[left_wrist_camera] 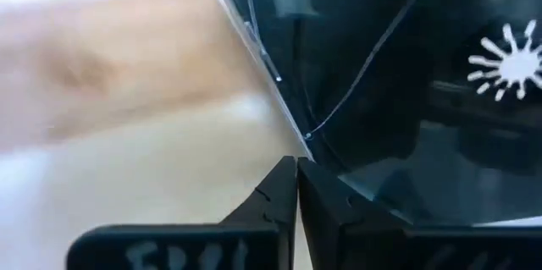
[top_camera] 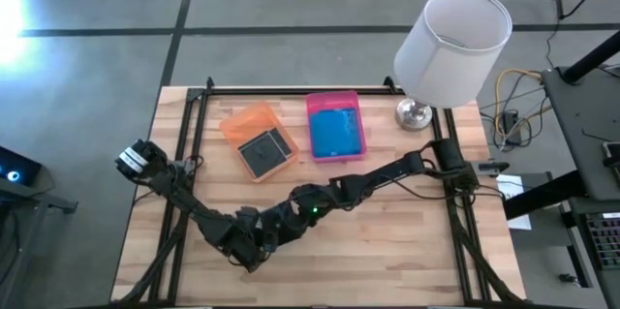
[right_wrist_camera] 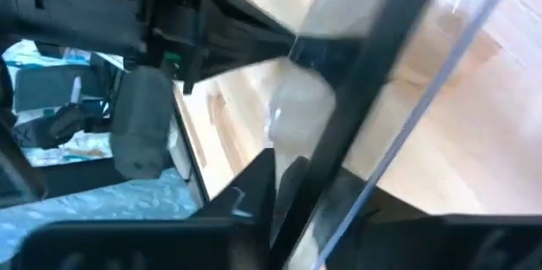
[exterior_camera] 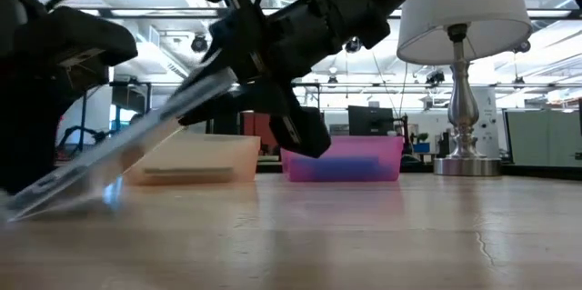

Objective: Pick & place jewel cases by type
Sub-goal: Put the black CD case into the orange bin

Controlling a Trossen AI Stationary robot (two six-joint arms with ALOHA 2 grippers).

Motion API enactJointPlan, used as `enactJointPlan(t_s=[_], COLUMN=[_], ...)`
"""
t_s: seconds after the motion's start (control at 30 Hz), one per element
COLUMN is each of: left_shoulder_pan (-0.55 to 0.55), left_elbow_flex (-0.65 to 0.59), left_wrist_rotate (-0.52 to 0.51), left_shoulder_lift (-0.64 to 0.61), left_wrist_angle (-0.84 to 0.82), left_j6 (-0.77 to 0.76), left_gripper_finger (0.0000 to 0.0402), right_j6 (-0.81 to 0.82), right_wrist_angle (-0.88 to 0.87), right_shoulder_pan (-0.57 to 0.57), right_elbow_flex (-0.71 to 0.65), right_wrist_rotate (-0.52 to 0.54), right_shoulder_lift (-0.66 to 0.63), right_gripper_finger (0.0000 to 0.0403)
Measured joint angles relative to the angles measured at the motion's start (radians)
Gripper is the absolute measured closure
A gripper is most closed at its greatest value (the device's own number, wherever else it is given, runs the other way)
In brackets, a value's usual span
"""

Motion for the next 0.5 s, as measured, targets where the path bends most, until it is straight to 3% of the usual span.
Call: enactJointPlan(t_s=[0.13,0.27,0.37,0.5], left_shoulder_pan=[-0.067,-0.171,-0.23,-0.247], left_elbow_flex=[-0.006,0.002,-0.003,0.0], left_wrist_rotate=[-0.169,-0.363,-0.411,-0.551], left_shoulder_lift=[-0.053,-0.123,-0.152,-0.221], left_wrist_angle=[-0.069,-0.199,-0.23,-0.26], left_j6=[-0.107,-0.332,-0.352,-0.33], left_gripper_finger=[0.0401,0.0401,0.0401,0.0401], right_j6=[0.019,0.031,0.057,0.132], right_wrist_angle=[-0.058,-0.125,-0.149,-0.204], right_shoulder_pan=[-0.009,-0.009,-0.01,-0.014], right_elbow_flex=[0.0,-0.005,-0.027,-0.053], right_wrist_rotate=[0.015,0.085,0.176,0.347], right_shoulder_lift=[-0.005,-0.035,-0.089,-0.183], right_gripper_finger=[0.0384,0.0386,0.0386,0.0386])
